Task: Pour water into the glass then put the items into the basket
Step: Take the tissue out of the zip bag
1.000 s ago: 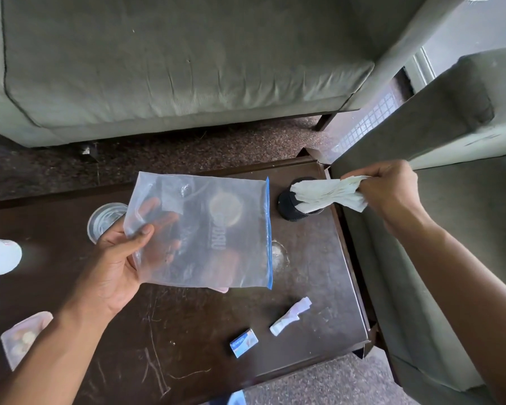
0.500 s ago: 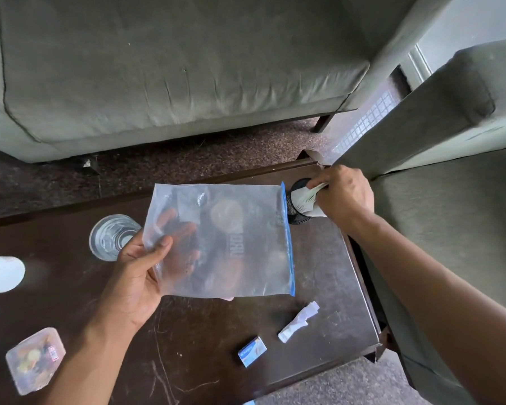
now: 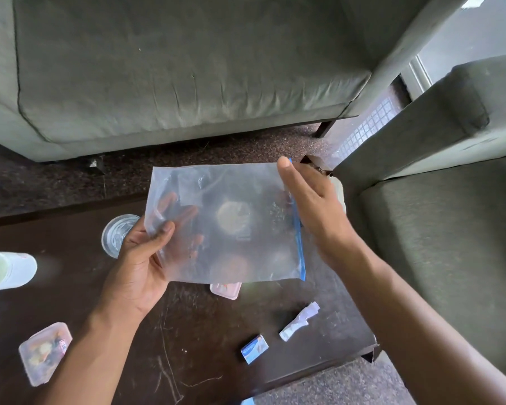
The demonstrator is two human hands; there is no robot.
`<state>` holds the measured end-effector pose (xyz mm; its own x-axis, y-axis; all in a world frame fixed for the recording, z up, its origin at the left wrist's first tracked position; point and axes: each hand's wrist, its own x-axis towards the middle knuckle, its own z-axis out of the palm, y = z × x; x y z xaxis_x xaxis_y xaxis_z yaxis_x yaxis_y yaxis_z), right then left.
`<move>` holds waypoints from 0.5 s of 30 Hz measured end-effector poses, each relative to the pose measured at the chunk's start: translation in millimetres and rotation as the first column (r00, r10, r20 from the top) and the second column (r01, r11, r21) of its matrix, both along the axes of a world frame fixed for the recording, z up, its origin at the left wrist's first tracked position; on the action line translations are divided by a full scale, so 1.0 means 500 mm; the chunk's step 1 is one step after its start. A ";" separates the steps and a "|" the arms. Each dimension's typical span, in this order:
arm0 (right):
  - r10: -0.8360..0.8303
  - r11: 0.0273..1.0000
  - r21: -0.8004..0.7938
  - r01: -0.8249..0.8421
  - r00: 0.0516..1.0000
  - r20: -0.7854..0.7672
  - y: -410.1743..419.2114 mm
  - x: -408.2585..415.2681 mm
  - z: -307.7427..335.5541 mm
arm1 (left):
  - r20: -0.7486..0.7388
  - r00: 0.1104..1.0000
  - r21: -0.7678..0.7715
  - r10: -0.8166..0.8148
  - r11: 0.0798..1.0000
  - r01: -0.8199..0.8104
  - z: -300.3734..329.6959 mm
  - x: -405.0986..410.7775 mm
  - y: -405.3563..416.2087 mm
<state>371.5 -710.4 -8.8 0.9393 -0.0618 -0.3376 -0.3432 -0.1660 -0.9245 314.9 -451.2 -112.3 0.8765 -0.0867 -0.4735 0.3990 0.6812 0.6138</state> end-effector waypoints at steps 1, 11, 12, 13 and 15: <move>0.009 0.992 0.123 0.003 0.995 -0.095 0.010 0.001 -0.001 | 0.011 1.000 0.008 -0.009 1.000 0.008 0.001 0.004 0.004; 0.182 0.913 0.406 -0.034 0.925 -0.334 0.061 -0.006 -0.044 | 0.015 0.999 0.281 -0.032 0.959 0.027 0.005 0.020 0.082; 0.212 0.921 0.382 -0.079 0.923 -0.320 0.067 -0.005 -0.045 | 0.011 1.000 0.297 -0.024 0.955 0.020 0.010 0.019 0.095; 0.239 0.928 0.353 -0.121 0.919 -0.314 0.076 -0.004 -0.046 | 0.008 1.000 0.306 -0.013 0.952 0.009 0.017 0.018 0.109; 0.281 0.936 0.298 -0.189 0.910 -0.306 0.097 -0.001 -0.052 | -0.003 1.000 0.321 0.023 0.947 -0.020 0.031 0.014 0.142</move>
